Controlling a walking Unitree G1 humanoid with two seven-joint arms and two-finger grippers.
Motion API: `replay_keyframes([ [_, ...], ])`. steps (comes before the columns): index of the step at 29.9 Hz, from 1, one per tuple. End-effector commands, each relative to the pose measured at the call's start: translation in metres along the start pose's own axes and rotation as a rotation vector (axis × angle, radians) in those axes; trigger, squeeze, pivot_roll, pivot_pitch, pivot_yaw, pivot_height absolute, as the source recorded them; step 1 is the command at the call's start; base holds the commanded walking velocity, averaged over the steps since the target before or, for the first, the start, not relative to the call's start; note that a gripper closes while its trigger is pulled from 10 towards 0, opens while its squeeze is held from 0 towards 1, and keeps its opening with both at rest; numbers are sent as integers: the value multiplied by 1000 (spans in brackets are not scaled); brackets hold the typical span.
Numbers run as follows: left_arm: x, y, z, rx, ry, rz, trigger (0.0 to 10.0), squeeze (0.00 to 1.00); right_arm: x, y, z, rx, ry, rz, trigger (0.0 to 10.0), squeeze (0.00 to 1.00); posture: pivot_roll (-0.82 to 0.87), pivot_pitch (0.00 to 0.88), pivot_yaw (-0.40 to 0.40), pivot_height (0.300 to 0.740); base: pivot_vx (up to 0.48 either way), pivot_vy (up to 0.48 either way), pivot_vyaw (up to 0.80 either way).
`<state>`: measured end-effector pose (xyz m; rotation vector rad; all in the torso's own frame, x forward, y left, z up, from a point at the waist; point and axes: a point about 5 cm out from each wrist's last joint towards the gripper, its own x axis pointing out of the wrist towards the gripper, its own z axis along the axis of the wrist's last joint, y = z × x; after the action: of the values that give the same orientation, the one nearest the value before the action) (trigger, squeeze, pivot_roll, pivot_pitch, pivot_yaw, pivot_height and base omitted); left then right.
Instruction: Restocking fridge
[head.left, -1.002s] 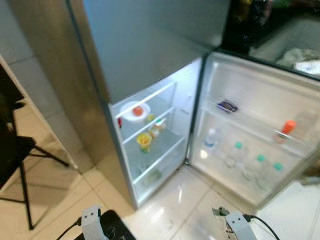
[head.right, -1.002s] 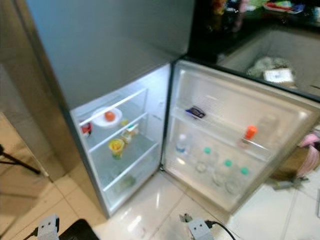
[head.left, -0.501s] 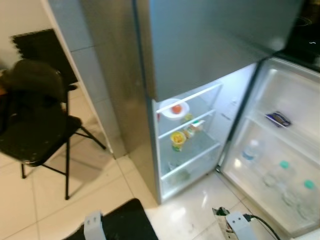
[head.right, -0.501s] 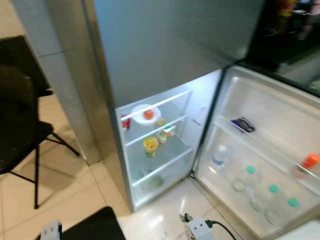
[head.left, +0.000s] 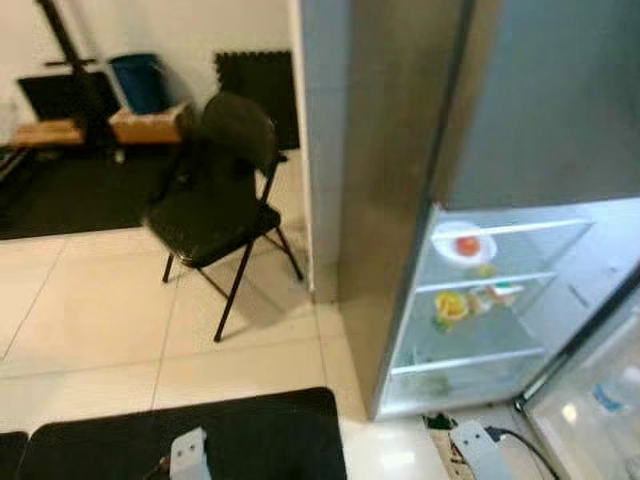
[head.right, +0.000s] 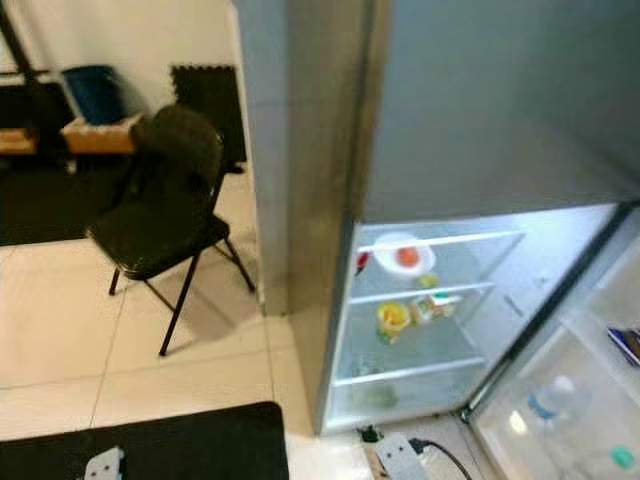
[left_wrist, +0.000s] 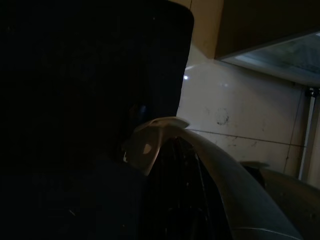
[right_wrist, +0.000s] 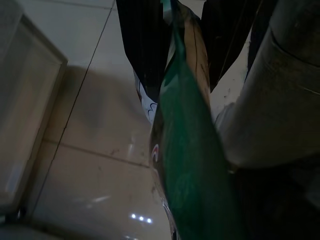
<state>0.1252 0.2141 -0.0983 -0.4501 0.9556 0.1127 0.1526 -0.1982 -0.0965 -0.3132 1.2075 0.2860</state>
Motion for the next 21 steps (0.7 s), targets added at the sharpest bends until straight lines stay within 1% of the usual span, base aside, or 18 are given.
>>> replay_keyframes([
  [1,1,-2,1,11,5,-2,10000,0,0,-3,2,-8,-6,-12,10000,0,-60,0,-51,740,0,0,769],
  [8,1,-2,0,11,6,-2,10000,0,0,-3,2,-22,-2,-13,10000,0,-61,0,-49,740,0,0,772],
  [12,1,-3,0,21,8,-5,10000,0,0,-3,2,-9,-9,-18,10000,0,-60,0,-48,740,0,0,716],
  [16,1,-3,0,31,12,-10,10000,0,0,-3,2,3,-12,-22,10000,0,-60,0,-50,740,0,0,0],
  [21,1,-2,0,63,24,13,10000,0,0,-3,1,-3,-9,-17,10000,0,-60,0,-51,740,0,-337,0],
])
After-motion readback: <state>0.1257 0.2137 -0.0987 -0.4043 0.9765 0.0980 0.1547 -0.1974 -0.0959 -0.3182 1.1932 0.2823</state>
